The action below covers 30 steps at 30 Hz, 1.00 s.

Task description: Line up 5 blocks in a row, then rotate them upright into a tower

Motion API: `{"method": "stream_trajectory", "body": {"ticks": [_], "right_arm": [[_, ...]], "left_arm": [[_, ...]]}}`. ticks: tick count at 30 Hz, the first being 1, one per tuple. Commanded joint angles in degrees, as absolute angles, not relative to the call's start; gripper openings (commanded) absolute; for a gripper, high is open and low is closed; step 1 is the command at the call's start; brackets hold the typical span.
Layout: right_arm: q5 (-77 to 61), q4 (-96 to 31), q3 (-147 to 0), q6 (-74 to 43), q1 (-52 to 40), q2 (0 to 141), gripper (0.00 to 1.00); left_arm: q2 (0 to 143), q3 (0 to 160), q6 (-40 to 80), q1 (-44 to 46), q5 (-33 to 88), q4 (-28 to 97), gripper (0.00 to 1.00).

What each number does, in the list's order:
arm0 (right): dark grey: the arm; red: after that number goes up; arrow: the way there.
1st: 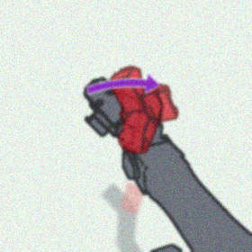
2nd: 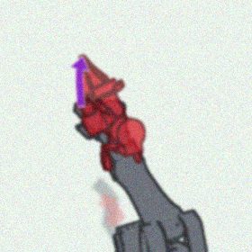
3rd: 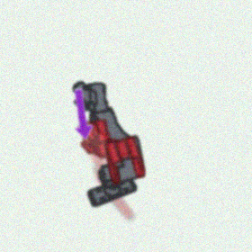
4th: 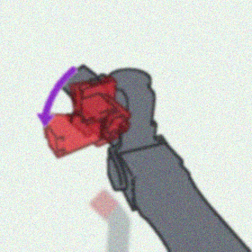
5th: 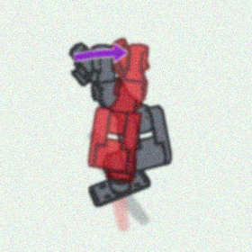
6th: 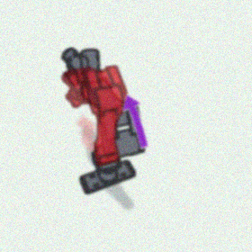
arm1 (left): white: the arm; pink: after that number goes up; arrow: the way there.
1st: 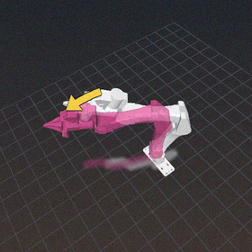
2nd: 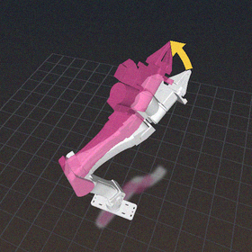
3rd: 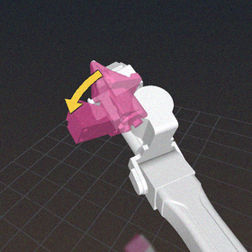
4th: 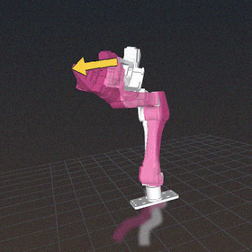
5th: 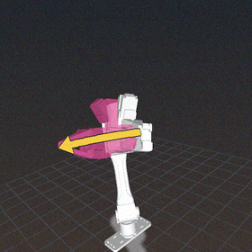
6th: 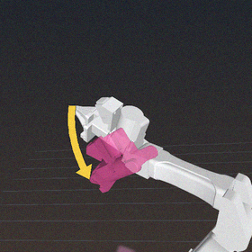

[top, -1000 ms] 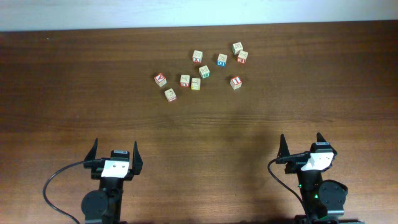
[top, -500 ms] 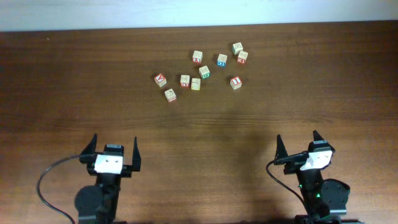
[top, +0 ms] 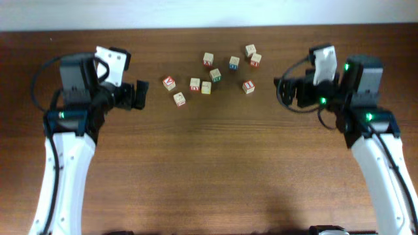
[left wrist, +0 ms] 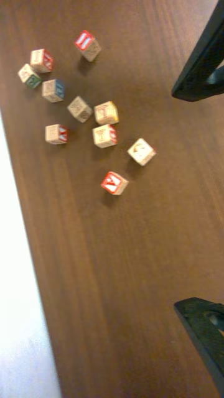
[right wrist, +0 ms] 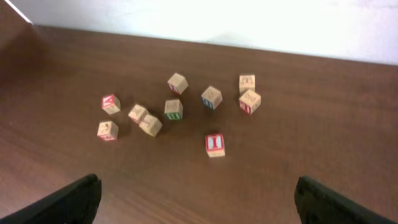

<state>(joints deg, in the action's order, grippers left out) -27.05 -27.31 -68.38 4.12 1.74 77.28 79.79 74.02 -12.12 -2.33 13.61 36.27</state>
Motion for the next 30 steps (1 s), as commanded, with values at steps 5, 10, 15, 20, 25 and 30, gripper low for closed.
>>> {"method": "stream_trajectory", "body": {"ticks": [5, 10, 15, 20, 25, 30], "right_arm": [[-28.0, -34.2, -85.4, 9.7, -3.8, 92.6, 0.99], [-23.2, -43.9, -97.4, 13.3, -7.9, 109.3, 0.98], [-14.7, -41.9, -98.3, 12.6, -11.6, 119.1, 0.99], [-10.4, -34.4, -98.3, 12.0, -11.6, 126.5, 0.73], [-9.8, -32.6, -98.3, 11.9, -11.6, 130.6, 0.59], [-9.8, -32.7, -98.7, 10.8, -11.6, 131.2, 0.36]], "left_arm": [[104.7, 107.3, -12.7, 1.1, 14.8, 53.4, 0.99], [107.2, 108.5, -12.9, 1.8, 13.6, 53.3, 0.99], [107.2, 108.5, -12.9, 1.8, 13.5, 53.3, 0.99], [107.2, 108.5, -12.9, 1.7, 13.5, 53.3, 0.99], [107.2, 108.5, -12.9, 1.7, 13.6, 53.3, 0.99], [107.2, 108.5, -12.9, 1.7, 13.5, 53.3, 0.99]]}}
